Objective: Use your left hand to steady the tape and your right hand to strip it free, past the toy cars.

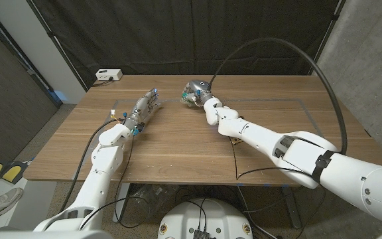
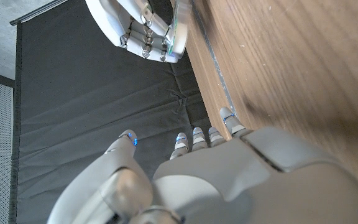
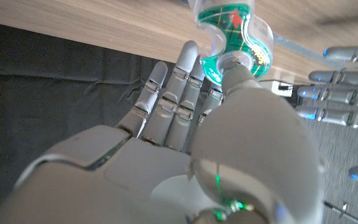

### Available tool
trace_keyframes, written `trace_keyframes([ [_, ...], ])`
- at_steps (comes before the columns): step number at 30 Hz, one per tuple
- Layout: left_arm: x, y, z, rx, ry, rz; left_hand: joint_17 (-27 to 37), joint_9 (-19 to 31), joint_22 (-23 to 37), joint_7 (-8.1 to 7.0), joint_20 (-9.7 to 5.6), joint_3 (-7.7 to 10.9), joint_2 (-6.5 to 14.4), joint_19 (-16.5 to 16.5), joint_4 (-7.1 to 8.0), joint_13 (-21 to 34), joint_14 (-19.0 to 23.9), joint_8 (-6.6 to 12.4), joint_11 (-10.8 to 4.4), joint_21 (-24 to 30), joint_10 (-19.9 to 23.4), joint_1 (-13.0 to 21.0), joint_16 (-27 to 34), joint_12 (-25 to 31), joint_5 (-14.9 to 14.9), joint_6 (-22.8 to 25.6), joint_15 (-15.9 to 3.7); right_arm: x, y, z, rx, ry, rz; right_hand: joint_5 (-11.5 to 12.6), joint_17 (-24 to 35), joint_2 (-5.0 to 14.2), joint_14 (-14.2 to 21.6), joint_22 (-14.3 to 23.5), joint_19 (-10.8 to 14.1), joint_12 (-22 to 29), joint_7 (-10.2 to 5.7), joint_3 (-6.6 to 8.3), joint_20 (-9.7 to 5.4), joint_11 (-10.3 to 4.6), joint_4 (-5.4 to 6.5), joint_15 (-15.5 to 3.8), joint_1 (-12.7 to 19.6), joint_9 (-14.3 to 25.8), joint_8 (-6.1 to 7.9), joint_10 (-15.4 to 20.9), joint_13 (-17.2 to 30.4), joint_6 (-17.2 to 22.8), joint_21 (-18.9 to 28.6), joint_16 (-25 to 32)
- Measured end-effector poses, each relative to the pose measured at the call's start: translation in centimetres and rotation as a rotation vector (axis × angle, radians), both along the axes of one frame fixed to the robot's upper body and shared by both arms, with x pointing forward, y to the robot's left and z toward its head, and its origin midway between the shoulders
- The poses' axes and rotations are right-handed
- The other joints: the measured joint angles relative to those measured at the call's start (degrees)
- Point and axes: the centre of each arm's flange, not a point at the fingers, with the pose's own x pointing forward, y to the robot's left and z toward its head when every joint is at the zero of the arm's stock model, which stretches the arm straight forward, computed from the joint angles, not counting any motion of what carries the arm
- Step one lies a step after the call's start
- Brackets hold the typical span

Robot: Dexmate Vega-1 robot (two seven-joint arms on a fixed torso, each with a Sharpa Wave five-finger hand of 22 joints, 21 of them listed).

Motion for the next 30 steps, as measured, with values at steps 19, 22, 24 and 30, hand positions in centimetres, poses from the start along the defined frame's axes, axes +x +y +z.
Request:
trace_keyframes([
  [19, -0.4, -0.5, 0.8, 0.074, -0.025, 0.022, -0.3, 0.0, -0.4, -0.62, 2.3, 1.5, -2.0, 0.0, -5.57, 0.0, 0.5, 0.46, -1.2, -0.8, 0.7, 7.0, 0.0, 0.0, 0.4, 2.9, 1.17, -0.4, -2.6, 0.3, 0.39, 0.063, 0.279, 0.0, -0.5, -0.45, 0.4, -0.3, 0.0, 0.0, 0.01, 0.0, 0.0, 0.2, 0.0, -0.21, 0.5, -0.1, 0.2, 0.2, 0.0, 0.4, 1.2, -1.0],
  [22, -0.5, -0.6, 1.0, 0.094, -0.034, 0.028, -0.2, 0.0, -0.3, -0.3, 2.89, 1.79, -2.7, 0.0, -7.4, 0.0, 1.2, 0.88, -1.82, -0.8, 1.4, 9.3, 0.0, 0.0, 0.4, 3.8, 1.89, -0.5, -2.8, 0.4, 0.435, 0.07, 0.319, 0.0, -0.5, -0.52, 0.7, -0.4, 0.0, 0.0, 0.01, 0.0, 0.0, 0.2, 0.0, -0.51, 0.5, 0.0, 0.19, 0.2, 0.0, 0.4, 1.2, -1.3],
  [24, -0.7, -0.7, 1.1, 0.105, -0.038, 0.027, -0.2, 0.1, -0.2, -0.32, 3.17, 2.03, -3.3, 0.3, -8.63, 0.0, 2.0, 1.21, -1.84, -0.8, 1.7, 10.9, 0.3, 0.2, 0.0, 4.9, 2.14, -0.9, -2.5, 0.7, 0.456, 0.071, 0.364, 0.0, -0.5, -0.51, 0.9, -0.5, 0.0, 0.0, 0.0, 0.0, 0.0, 0.2, 0.0, -0.36, 0.5, 0.0, 0.19, 0.2, 0.0, 0.4, 1.4, -1.3],
  [30, -1.2, -0.9, 1.8, 0.17, -0.077, 0.078, 0.0, 0.3, 0.0, -0.55, 4.55, 2.18, -5.2, 1.7, -11.64, 0.1, 5.2, 2.21, -1.53, -0.8, 4.6, 15.4, 1.0, 1.2, 0.0, 8.8, 2.25, 0.1, -3.5, 0.3, 0.581, 0.132, 0.42, 0.0, -0.5, -0.51, 1.3, -0.5, 0.1, 0.0, 0.0, 0.0, 0.04, 0.41, 0.0, -0.56, 0.5, 0.0, 0.07, 0.4, 0.0, 0.4, 2.1, -1.3],
])
